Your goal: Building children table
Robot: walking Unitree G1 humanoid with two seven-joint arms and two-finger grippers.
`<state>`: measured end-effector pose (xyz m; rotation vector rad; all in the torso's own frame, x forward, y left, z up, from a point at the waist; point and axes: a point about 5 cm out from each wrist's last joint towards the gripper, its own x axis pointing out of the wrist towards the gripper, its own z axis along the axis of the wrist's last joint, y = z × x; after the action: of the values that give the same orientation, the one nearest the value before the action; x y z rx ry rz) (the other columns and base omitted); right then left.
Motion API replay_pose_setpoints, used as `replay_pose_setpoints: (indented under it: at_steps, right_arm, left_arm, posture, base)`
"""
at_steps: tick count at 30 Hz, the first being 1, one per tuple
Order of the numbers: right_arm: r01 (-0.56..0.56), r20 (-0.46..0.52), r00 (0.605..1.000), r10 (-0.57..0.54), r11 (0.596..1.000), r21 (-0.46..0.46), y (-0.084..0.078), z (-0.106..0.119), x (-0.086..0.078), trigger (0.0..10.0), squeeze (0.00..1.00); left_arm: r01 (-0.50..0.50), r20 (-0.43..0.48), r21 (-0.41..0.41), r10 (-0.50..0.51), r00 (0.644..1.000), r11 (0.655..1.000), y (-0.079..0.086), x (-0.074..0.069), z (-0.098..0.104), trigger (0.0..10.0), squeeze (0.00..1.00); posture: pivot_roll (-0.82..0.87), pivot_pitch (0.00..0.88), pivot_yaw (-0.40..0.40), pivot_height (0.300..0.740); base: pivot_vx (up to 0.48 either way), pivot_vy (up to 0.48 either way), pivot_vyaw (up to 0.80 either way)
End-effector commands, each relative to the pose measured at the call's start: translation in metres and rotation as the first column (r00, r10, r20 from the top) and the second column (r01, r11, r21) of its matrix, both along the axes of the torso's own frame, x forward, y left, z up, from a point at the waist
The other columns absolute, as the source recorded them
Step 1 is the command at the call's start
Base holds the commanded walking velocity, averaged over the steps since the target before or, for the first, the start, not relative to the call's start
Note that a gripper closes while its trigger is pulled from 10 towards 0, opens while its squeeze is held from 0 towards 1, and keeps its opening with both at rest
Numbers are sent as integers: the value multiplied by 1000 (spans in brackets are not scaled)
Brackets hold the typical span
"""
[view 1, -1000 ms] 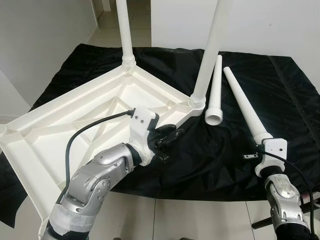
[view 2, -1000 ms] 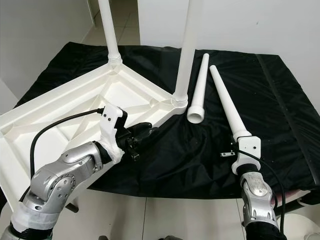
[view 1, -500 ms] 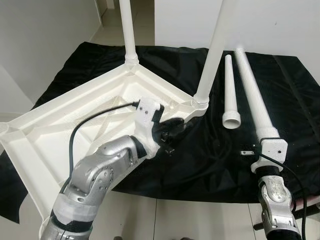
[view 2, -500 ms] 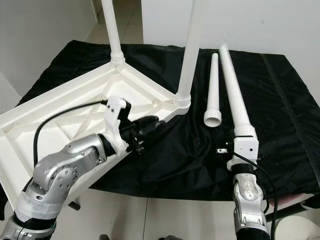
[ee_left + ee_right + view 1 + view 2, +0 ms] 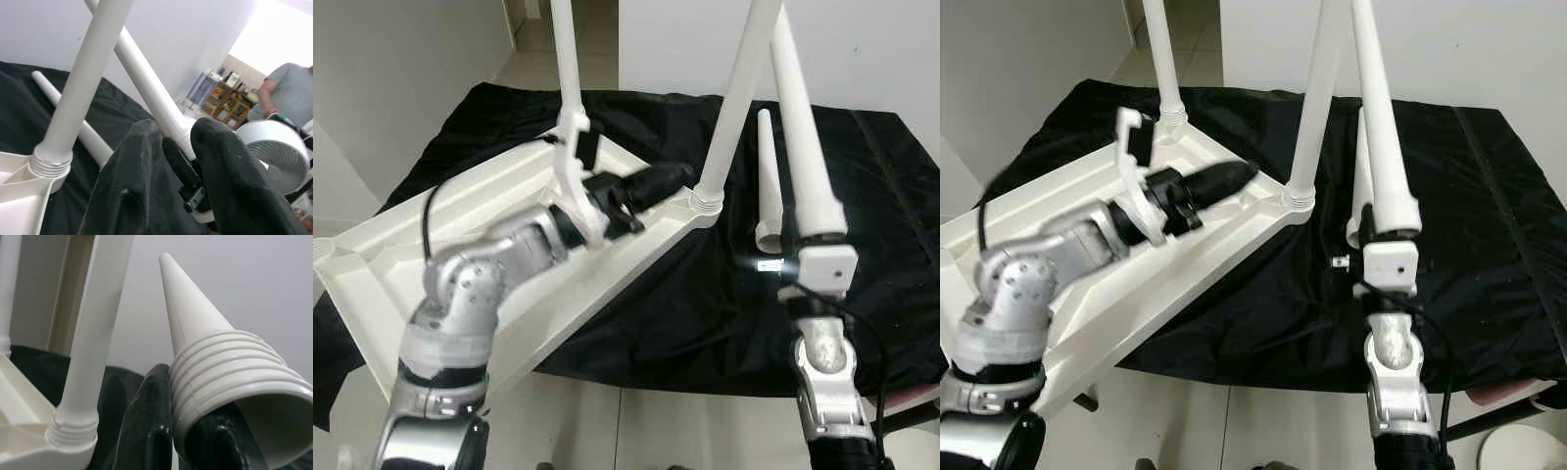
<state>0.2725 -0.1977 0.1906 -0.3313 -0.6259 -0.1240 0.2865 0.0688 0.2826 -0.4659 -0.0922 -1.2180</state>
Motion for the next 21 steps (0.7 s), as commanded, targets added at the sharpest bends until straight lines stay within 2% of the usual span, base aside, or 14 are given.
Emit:
replay_pose_setpoints:
  at_steps: [1, 2, 3, 5, 11, 12, 13, 16, 21]
  right_arm:
    - [-14, 152, 988, 22, 999, -50, 5, 37, 2, 10000, 0]
    - [-9, 231, 973, 28, 996, -85, 7, 58, 3, 10000, 0]
    - [-9, 231, 973, 28, 996, -85, 7, 58, 3, 10000, 0]
    - [-1, 331, 943, 42, 992, -125, 12, 85, 3, 10000, 0]
    - [-3, 399, 915, 64, 988, -152, 20, 104, 1, 10000, 0]
    - [-3, 434, 897, 78, 985, -171, 24, 111, -1, 10000, 0]
    - [-3, 434, 897, 78, 985, -171, 24, 111, -1, 10000, 0]
    - [-26, 486, 860, 156, 965, -263, 41, 121, -8, 10000, 0]
    - [-84, 430, 876, 217, 948, -308, 51, 107, -5, 10000, 0]
  left_arm:
    - [252, 115, -69, -243, 963, 965, 4, -5, 21, 10000, 1000]
    - [278, 124, -90, -266, 956, 956, 7, -2, 30, 10000, 1000]
    - [278, 124, -90, -266, 956, 956, 7, -2, 30, 10000, 1000]
    - [313, 142, -108, -297, 944, 944, 10, 2, 41, 10000, 1000]
    - [327, 180, -88, -308, 934, 941, 9, 3, 51, 10000, 1000]
    - [330, 189, -85, -310, 932, 940, 8, 3, 55, 10000, 0]
    - [330, 189, -85, -310, 932, 940, 8, 3, 55, 10000, 0]
    - [367, 215, -100, -340, 916, 925, 9, 3, 66, 10000, 0]
    - [380, 224, -122, -347, 911, 917, 12, 6, 76, 10000, 0]
  posture:
    - [-41, 61, 16, 740]
    - [-41, 59, 19, 740]
    - [-41, 59, 19, 740]
    - [-43, 57, 23, 740]
    - [-44, 56, 27, 740]
    - [-44, 56, 27, 740]
    - [-44, 56, 27, 740]
    - [-42, 55, 34, 740]
    - [-39, 48, 32, 740]
  base:
    - [0, 0, 0]
    - [0, 0, 0]
    - [0, 0, 0]
    - [0, 0, 0]
    - [0, 0, 0]
    - [0, 0, 0]
    - [0, 0, 0]
    - [0, 0, 0]
    - [0, 0, 0]
